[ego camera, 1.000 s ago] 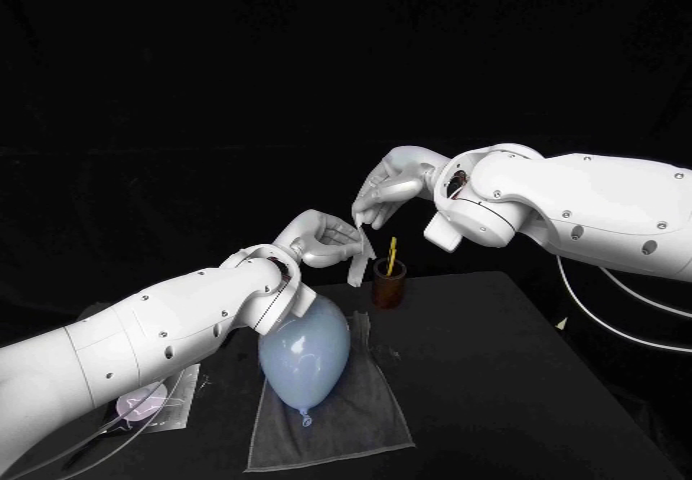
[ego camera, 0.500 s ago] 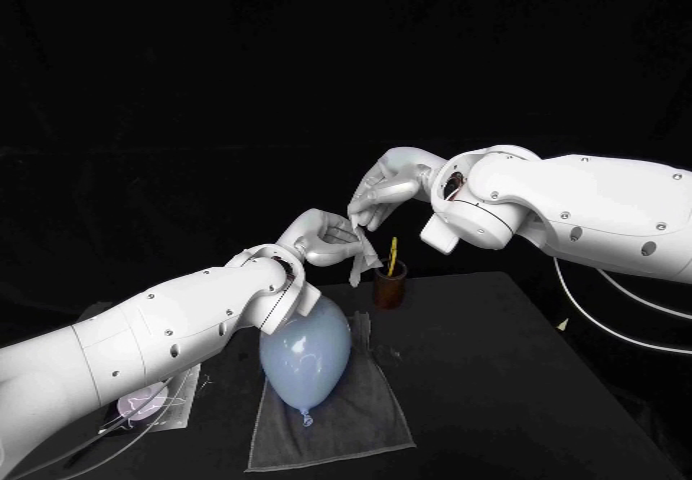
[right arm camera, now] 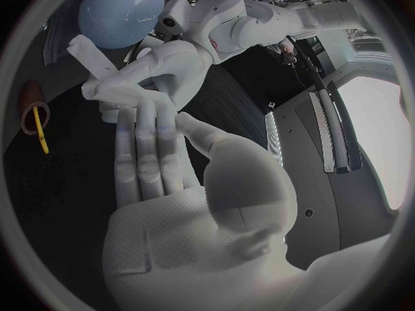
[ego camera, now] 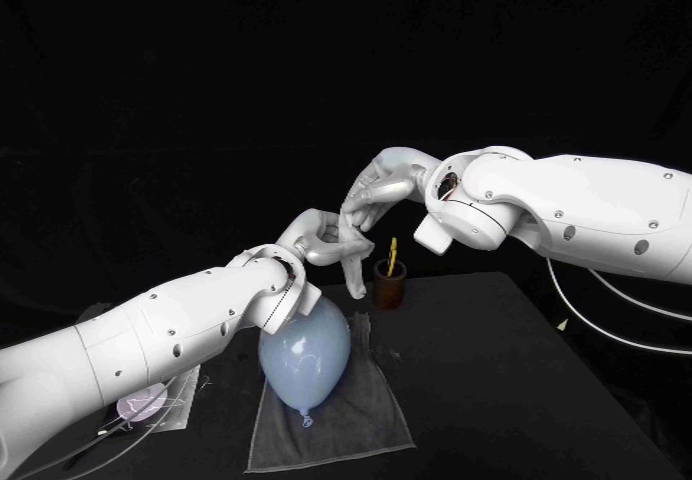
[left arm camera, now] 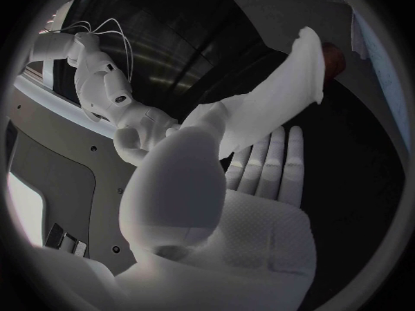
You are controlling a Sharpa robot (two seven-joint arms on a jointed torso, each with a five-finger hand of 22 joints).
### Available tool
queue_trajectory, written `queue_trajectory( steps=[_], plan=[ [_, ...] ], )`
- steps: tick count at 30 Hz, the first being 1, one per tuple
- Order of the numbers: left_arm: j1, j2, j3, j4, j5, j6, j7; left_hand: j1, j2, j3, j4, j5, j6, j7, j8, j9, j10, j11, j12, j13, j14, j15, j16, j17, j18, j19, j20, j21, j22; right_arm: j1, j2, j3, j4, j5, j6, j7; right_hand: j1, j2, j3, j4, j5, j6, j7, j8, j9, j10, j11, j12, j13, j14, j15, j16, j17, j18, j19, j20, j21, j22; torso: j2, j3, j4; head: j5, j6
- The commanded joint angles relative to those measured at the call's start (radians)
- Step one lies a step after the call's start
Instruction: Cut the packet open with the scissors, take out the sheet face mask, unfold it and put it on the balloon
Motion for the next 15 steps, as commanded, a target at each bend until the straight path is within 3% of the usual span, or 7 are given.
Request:
queue_trajectory(
  steps=[1,5,7,11,12,15],
  plan=[
    [-0.001,0.002,0.001,0.004,0.005,-0.01,0.005,0.028,0.019,0.011,0.001,-0.003,0.02,0.075,0.024,0.009,0.011,-0.01,0.026,0.005,0.01,-0.008,0.001,0.001,-0.015,0.002,-0.001,-0.005,0.001,0.0,0.003,0.001,-0.006,0.014,-0.019,0.016,0.008,0.001,0.008,-0.001,0.004,0.028,-0.019,0.001,0.02,0.002,-0.006,0.003,0.001,0.008,-0.002,-0.004,0.002,0.014,-0.005,-0.005,0.007,0.001,0.0,-0.0002,0.0009,0.001,0.0],
    [-0.001,-0.001,0.001,0.013,0.011,-0.002,0.016,0.075,0.055,0.061,-0.012,-0.003,0.04,0.064,0.042,0.013,0.03,-0.022,0.053,0.01,0.023,-0.016,0.007,0.002,-0.014,-0.007,-0.001,-0.008,0.0,0.0,0.008,0.001,-0.021,0.015,-0.024,0.012,0.008,0.0,0.01,-0.001,0.004,0.028,-0.019,0.001,0.02,0.002,-0.006,0.003,0.001,0.008,-0.002,-0.004,0.002,0.014,-0.006,-0.005,0.007,0.001,0.0,-0.0006,0.0001,0.0,-0.001],
    [-0.001,-0.005,0.001,0.02,0.018,0.006,0.024,0.1,0.073,0.132,-0.015,-0.005,0.069,0.046,0.057,0.011,0.064,-0.041,0.083,0.014,0.065,-0.035,0.027,0.01,-0.005,0.035,-0.002,0.002,0.006,0.0,0.012,0.001,-0.034,0.015,-0.02,0.007,0.008,0.0,0.01,-0.001,0.004,0.028,-0.019,0.001,0.02,0.002,-0.006,0.003,0.001,0.008,-0.002,-0.004,0.002,0.014,-0.006,-0.005,0.007,0.001,0.0,-0.0006,-0.0008,0.0,-0.001],
    [-0.003,-0.019,0.001,0.037,0.041,0.033,0.044,0.104,0.066,0.216,-0.02,-0.003,0.091,0.034,0.069,0.009,0.088,-0.055,0.113,0.02,0.105,-0.049,0.044,0.018,0.011,0.061,-0.003,0.014,0.008,0.0,0.018,0.001,-0.063,0.015,-0.002,-0.002,0.007,-0.001,0.011,0.001,0.004,0.028,-0.019,0.001,0.02,0.001,-0.006,0.003,0.001,0.008,-0.002,-0.005,0.002,0.014,-0.006,-0.005,0.008,0.002,0.001,-0.0004,-0.0009,-0.002,-0.001],
    [-0.004,-0.023,0.001,0.043,0.051,0.047,0.053,0.099,0.061,0.257,-0.025,-0.006,0.101,0.029,0.075,0.008,0.092,-0.059,0.127,0.024,0.129,-0.055,0.055,0.023,0.024,0.084,-0.004,0.027,0.012,0.0,0.02,0.001,-0.071,0.015,0.008,-0.004,0.007,-0.001,0.012,0.001,0.004,0.028,-0.019,0.001,0.02,0.001,-0.005,0.003,0.001,0.008,-0.002,-0.005,0.002,0.014,-0.007,-0.005,0.008,0.002,0.001,-0.0001,-0.0005,-0.002,-0.001],
    [-0.005,-0.039,0.001,0.06,0.082,0.103,0.081,0.094,0.056,0.3,-0.038,-0.004,0.113,0.024,0.084,0.009,0.103,-0.066,0.149,0.032,0.147,-0.062,0.061,0.027,0.028,0.098,-0.005,0.034,0.012,0.0,0.024,0.001,-0.089,0.017,0.036,-0.006,0.003,-0.005,0.018,0.008,0.004,0.025,-0.017,-0.001,0.02,-0.002,-0.004,0.001,0.001,0.006,0.0,-0.009,0.004,0.014,-0.011,-0.004,0.01,0.004,0.002,0.0006,-0.0002,-0.004,-0.004]
  ],
)
